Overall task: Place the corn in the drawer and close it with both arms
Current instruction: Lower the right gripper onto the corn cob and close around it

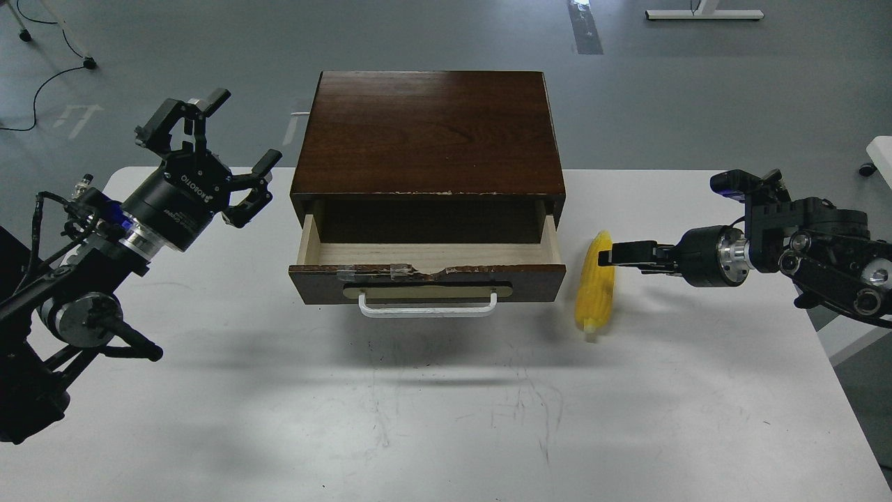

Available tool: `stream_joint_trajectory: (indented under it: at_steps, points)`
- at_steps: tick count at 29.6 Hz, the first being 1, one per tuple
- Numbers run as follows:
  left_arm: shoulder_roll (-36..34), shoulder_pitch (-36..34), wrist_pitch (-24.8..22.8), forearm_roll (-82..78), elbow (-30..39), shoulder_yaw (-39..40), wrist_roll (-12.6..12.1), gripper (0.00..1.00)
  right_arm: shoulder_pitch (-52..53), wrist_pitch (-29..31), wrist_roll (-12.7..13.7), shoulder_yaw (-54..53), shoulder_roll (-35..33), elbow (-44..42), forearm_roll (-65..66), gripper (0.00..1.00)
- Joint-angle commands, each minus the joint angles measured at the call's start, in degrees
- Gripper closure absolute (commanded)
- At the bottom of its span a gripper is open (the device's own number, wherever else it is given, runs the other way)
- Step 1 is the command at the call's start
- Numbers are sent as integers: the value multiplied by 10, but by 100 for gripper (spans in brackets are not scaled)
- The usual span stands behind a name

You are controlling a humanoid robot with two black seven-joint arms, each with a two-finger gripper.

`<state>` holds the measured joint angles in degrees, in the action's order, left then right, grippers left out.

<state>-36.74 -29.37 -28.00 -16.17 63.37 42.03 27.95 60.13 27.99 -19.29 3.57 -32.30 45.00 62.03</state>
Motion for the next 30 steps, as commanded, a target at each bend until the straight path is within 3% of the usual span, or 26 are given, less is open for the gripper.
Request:
stream_joint_trajectory:
  at_steps: [1,30]
  points:
    - [-1,0,0,0,0,2,0,0,0,0,4,0,7,-10,-9,0]
    - [1,5,0,0,-1,2,0,0,-12,0,4,27,74,-53,-9,6]
